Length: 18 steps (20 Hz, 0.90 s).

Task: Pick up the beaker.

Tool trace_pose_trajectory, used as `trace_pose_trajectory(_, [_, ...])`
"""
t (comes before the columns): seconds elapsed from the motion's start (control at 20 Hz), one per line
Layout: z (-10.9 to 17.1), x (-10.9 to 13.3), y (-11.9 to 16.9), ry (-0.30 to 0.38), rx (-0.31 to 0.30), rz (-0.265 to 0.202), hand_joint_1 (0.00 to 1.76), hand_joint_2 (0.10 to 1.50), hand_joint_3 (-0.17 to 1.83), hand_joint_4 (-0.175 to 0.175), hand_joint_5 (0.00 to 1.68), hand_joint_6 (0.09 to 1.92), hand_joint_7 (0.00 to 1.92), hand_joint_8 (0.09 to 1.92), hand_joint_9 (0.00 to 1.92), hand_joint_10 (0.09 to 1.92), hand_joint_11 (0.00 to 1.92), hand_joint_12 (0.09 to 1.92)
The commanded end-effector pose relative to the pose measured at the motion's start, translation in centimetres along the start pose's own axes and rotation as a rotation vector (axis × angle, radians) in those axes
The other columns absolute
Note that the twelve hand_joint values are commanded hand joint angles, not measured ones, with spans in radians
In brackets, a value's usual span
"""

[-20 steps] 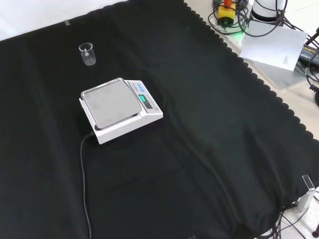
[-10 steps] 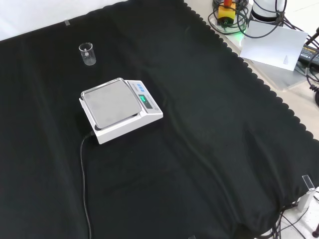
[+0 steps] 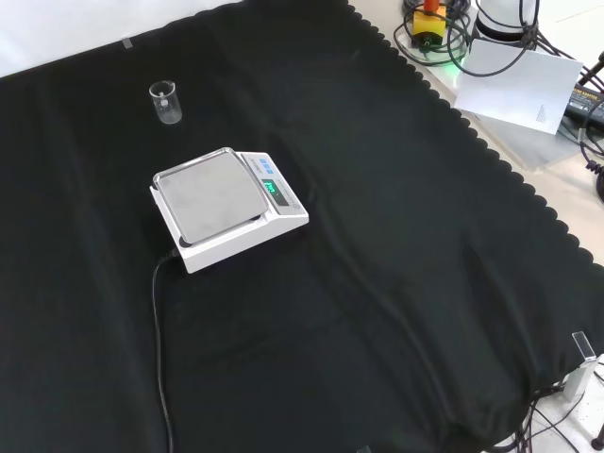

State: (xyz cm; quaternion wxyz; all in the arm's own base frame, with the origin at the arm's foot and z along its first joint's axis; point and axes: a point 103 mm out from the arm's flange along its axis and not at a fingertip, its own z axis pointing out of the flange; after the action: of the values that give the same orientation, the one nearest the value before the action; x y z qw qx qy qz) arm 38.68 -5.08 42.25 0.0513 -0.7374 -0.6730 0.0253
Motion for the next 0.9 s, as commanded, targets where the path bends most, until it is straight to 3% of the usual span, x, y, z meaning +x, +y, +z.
trace_pose_trajectory(0.05, [2.3, -3.6, 4.6, 0.014, -0.019, 0.047, 0.64, 0.89, 0.12, 0.024, 0.52, 0.09, 0.33, 0.60, 0.38, 0.74, 0.00, 1.47])
trace_pose_trajectory(0.65, [5.7, -10.6, 7.6, 0.006, 0.006, 0.072, 0.65, 0.89, 0.14, 0.018, 0.53, 0.09, 0.34, 0.60, 0.38, 0.74, 0.01, 1.47])
trace_pose_trajectory(0.9, [6.4, -11.1, 10.2, -0.011, 0.025, 0.043, 0.66, 0.89, 0.14, 0.018, 0.54, 0.09, 0.34, 0.60, 0.39, 0.74, 0.01, 1.46])
